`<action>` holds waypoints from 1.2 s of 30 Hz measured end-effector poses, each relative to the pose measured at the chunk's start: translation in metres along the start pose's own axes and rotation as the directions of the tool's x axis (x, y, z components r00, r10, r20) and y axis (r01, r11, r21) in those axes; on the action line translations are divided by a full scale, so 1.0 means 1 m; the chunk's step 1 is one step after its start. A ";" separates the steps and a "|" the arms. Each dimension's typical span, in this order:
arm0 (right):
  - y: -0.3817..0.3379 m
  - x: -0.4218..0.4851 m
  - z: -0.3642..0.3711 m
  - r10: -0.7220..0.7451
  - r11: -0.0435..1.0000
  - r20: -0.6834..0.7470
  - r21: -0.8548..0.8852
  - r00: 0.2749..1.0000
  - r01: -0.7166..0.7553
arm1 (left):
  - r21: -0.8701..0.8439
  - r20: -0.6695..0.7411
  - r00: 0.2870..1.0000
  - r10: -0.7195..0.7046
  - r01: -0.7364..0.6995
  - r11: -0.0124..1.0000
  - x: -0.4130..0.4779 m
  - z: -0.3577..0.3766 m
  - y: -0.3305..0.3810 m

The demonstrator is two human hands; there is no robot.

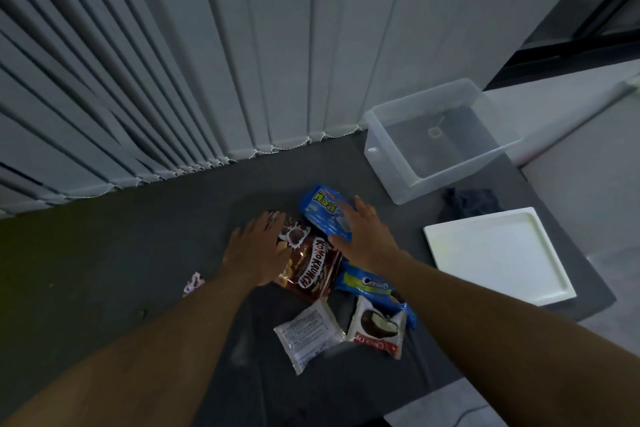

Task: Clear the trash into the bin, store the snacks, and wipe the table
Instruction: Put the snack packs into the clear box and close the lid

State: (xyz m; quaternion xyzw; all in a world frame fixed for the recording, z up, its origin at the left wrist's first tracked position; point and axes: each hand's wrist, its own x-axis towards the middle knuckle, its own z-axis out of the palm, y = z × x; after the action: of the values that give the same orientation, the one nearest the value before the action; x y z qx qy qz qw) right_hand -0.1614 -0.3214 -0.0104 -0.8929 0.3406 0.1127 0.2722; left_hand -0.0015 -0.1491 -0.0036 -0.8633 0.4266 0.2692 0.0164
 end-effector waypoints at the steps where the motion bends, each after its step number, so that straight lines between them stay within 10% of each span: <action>1: 0.001 0.003 0.003 0.007 1.000 0.015 -0.006 1.000 -0.006 | 0.016 0.025 1.000 0.013 -0.013 1.000 0.002 0.004 -0.003; 19: 0.012 0.015 -0.012 -0.139 0.987 -0.073 -0.093 0.988 0.132 | 0.096 0.035 0.999 -0.018 0.015 0.995 -0.002 0.010 0.001; 36: 0.012 0.026 -0.128 -0.415 0.891 -0.376 0.018 0.828 0.455 | -0.141 0.082 0.995 0.060 -0.048 0.989 -0.006 0.004 0.106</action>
State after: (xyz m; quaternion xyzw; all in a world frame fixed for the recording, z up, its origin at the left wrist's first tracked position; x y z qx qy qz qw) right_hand -0.1485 -0.4149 0.0803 -0.9361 0.1779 -0.1370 0.2706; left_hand -0.0847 -0.2112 0.0169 -0.8381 0.4290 0.3354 -0.0326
